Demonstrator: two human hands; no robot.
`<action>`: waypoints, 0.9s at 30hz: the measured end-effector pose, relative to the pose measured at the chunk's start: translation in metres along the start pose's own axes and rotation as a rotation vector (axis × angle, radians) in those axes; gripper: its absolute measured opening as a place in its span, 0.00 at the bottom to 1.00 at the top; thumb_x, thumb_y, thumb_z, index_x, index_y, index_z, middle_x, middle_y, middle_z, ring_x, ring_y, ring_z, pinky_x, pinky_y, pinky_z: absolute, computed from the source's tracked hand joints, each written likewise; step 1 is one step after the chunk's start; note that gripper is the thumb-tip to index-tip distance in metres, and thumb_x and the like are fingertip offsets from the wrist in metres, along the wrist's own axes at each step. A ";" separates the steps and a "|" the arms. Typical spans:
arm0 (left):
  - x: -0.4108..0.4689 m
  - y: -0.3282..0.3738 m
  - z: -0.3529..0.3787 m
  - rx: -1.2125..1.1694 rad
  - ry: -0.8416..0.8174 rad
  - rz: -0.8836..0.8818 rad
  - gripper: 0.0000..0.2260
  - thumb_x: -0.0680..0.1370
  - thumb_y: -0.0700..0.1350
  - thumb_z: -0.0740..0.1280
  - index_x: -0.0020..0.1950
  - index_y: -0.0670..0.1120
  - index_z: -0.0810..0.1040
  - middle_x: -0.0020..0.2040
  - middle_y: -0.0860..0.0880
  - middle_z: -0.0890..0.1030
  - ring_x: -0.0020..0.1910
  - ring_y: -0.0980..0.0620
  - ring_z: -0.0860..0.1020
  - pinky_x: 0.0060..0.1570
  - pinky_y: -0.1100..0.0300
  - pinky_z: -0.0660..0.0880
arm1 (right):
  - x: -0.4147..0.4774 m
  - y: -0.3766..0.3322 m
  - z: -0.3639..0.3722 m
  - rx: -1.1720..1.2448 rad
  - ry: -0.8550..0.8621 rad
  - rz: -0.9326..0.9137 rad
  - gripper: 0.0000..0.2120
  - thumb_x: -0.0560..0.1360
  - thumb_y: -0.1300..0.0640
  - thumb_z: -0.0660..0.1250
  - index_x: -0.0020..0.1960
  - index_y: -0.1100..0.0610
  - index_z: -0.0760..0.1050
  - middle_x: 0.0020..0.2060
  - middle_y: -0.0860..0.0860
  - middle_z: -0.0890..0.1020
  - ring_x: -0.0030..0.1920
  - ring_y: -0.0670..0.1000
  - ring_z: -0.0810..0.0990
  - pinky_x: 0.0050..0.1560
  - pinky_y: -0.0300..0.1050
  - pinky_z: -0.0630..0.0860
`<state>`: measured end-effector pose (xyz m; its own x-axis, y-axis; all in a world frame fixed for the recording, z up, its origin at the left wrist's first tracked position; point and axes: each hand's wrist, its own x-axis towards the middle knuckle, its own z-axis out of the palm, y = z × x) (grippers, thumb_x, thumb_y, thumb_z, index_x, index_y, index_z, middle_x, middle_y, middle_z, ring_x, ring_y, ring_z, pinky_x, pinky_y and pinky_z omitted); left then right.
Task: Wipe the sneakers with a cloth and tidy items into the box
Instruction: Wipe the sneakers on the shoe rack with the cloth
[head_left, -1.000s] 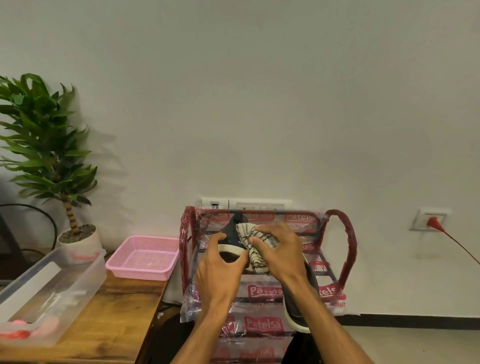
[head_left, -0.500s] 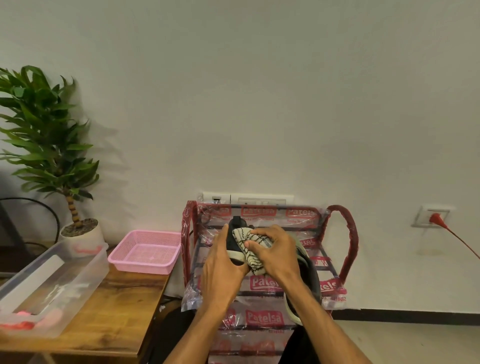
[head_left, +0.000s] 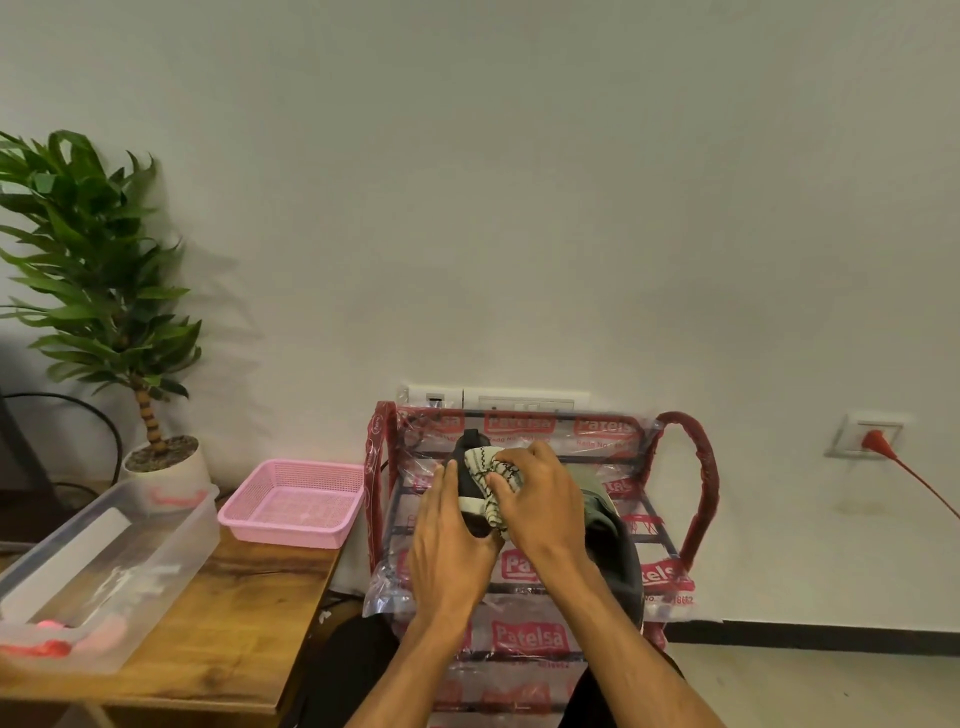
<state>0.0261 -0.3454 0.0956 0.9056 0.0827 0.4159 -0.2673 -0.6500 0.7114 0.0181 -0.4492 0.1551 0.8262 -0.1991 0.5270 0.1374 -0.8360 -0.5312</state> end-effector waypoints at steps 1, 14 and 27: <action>0.000 0.000 0.001 0.012 -0.001 0.002 0.42 0.70 0.51 0.75 0.78 0.51 0.57 0.75 0.50 0.66 0.72 0.51 0.66 0.63 0.47 0.73 | 0.000 -0.001 0.001 0.024 0.008 0.020 0.15 0.76 0.50 0.70 0.61 0.52 0.79 0.51 0.46 0.77 0.49 0.48 0.79 0.50 0.43 0.76; 0.003 0.000 0.000 0.090 -0.003 0.020 0.42 0.69 0.53 0.76 0.78 0.49 0.58 0.75 0.49 0.65 0.73 0.50 0.66 0.65 0.49 0.72 | 0.005 0.004 0.001 0.014 -0.051 0.062 0.15 0.76 0.50 0.70 0.61 0.53 0.78 0.55 0.48 0.77 0.53 0.50 0.79 0.55 0.48 0.77; 0.005 -0.002 -0.001 0.108 -0.005 0.022 0.43 0.69 0.52 0.77 0.78 0.48 0.59 0.74 0.48 0.67 0.69 0.48 0.71 0.61 0.51 0.75 | 0.014 0.001 -0.001 -0.010 -0.112 0.124 0.14 0.75 0.50 0.71 0.60 0.52 0.80 0.59 0.49 0.78 0.58 0.49 0.78 0.59 0.45 0.74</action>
<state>0.0307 -0.3428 0.0968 0.9019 0.0638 0.4273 -0.2501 -0.7293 0.6369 0.0291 -0.4530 0.1625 0.8923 -0.2430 0.3805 0.0261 -0.8136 -0.5808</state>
